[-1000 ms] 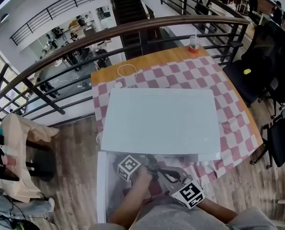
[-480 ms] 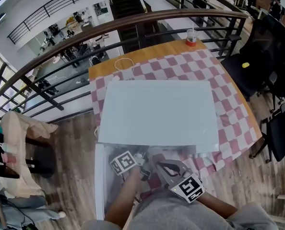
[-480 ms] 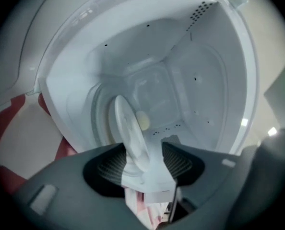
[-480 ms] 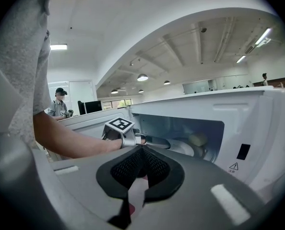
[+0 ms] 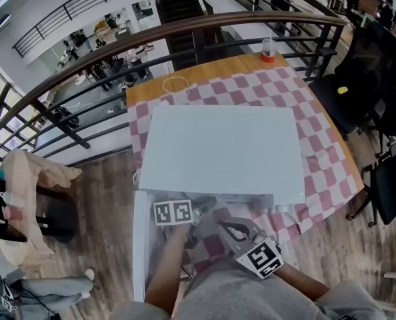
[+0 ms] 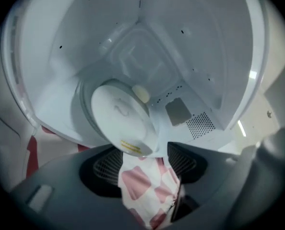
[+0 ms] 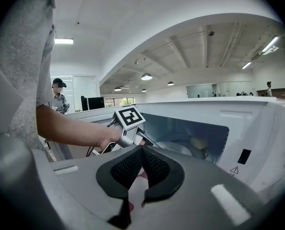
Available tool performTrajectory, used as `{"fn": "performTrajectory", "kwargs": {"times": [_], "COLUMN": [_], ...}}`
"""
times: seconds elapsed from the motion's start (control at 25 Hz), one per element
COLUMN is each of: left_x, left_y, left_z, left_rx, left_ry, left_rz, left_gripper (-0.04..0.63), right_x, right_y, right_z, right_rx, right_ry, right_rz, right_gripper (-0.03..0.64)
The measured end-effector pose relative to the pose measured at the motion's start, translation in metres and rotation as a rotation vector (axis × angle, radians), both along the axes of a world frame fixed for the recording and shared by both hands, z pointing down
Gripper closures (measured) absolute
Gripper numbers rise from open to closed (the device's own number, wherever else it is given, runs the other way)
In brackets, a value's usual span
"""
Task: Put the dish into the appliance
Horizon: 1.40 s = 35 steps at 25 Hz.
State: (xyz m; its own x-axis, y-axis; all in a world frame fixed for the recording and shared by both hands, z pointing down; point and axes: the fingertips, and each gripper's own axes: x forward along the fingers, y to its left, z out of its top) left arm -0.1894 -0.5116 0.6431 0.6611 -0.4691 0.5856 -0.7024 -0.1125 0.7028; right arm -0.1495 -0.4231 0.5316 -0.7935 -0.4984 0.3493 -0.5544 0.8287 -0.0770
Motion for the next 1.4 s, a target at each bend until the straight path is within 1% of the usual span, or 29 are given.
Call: {"fn": "performTrajectory", "kwargs": {"times": [0.08,0.12,0.16,0.2,0.28,0.36,0.44,0.52,0.56,0.6,0.64,0.68,0.8,0.84,0.88,0.92,1.04,1.16,1.24,1.4], "left_x": [0.000,0.001,0.000,0.000,-0.003,-0.008,-0.016,-0.023,-0.026,-0.029,-0.031,-0.032,-0.033,-0.035,-0.036,-0.037,-0.035,-0.033,-0.032,-0.027], "left_y": [0.006,0.010,0.014,0.016,0.016,0.013,0.010,0.007,0.005,0.002,0.000,-0.002,0.001,0.003,0.006,0.009,0.022,0.040,0.054,0.089], "left_z": [0.006,0.011,0.015,0.018,0.019,0.018,0.019,0.021,0.023,0.024,0.024,0.024,0.023,0.021,0.019,0.016,0.003,-0.013,-0.025,-0.055], "left_rx": [-0.049,-0.072,-0.087,-0.089,-0.066,-0.025,0.023,0.064,0.079,0.089,0.091,0.089,0.087,0.094,0.105,0.121,0.183,0.255,0.309,0.431], "left_ry": [-0.025,-0.040,-0.059,-0.081,-0.140,-0.227,-0.339,-0.458,-0.510,-0.553,-0.583,-0.599,-0.596,-0.598,-0.604,-0.610,-0.633,-0.680,-0.697,-0.665], "left_rz": [0.054,0.081,0.101,0.114,0.123,0.120,0.109,0.107,0.105,0.096,0.083,0.068,0.022,0.004,-0.013,-0.025,-0.036,-0.041,-0.058,-0.139], "left_gripper": [0.293,0.270,0.264,0.264,0.264,0.265,0.290,0.342,0.354,0.365,0.407,0.434,0.445,0.495,0.569,0.579,0.584,0.584,0.584,0.584], "right_x": [0.001,0.001,0.002,0.003,0.004,0.003,0.003,0.003,0.003,0.003,0.003,0.003,0.005,0.005,0.007,0.008,0.013,0.020,0.025,0.038], "right_y": [0.001,0.001,0.002,0.003,0.004,0.005,0.006,0.007,0.008,0.009,0.009,0.010,0.013,0.015,0.016,0.018,0.026,0.034,0.039,0.051], "right_z": [0.000,0.000,0.001,0.001,0.001,0.001,0.000,0.000,0.000,0.000,0.000,-0.001,-0.004,-0.006,-0.007,-0.008,-0.010,-0.011,-0.012,-0.016], "right_rx": [0.005,0.007,0.009,0.010,0.013,0.017,0.022,0.028,0.031,0.035,0.040,0.046,0.063,0.068,0.071,0.074,0.076,0.079,0.084,0.069], "right_ry": [0.006,0.009,0.011,0.014,0.019,0.022,0.026,0.031,0.034,0.036,0.039,0.041,0.047,0.048,0.048,0.048,0.041,0.035,0.033,0.005], "right_rz": [-0.001,-0.002,-0.002,-0.002,-0.004,-0.006,-0.008,-0.010,-0.012,-0.014,-0.015,-0.015,-0.011,-0.009,-0.005,-0.001,0.021,0.058,0.088,0.159], "right_gripper": [0.618,0.618,0.618,0.618,0.618,0.618,0.618,0.618,0.618,0.618,0.618,0.618,0.618,0.618,0.618,0.618,0.618,0.618,0.618,0.618]}}
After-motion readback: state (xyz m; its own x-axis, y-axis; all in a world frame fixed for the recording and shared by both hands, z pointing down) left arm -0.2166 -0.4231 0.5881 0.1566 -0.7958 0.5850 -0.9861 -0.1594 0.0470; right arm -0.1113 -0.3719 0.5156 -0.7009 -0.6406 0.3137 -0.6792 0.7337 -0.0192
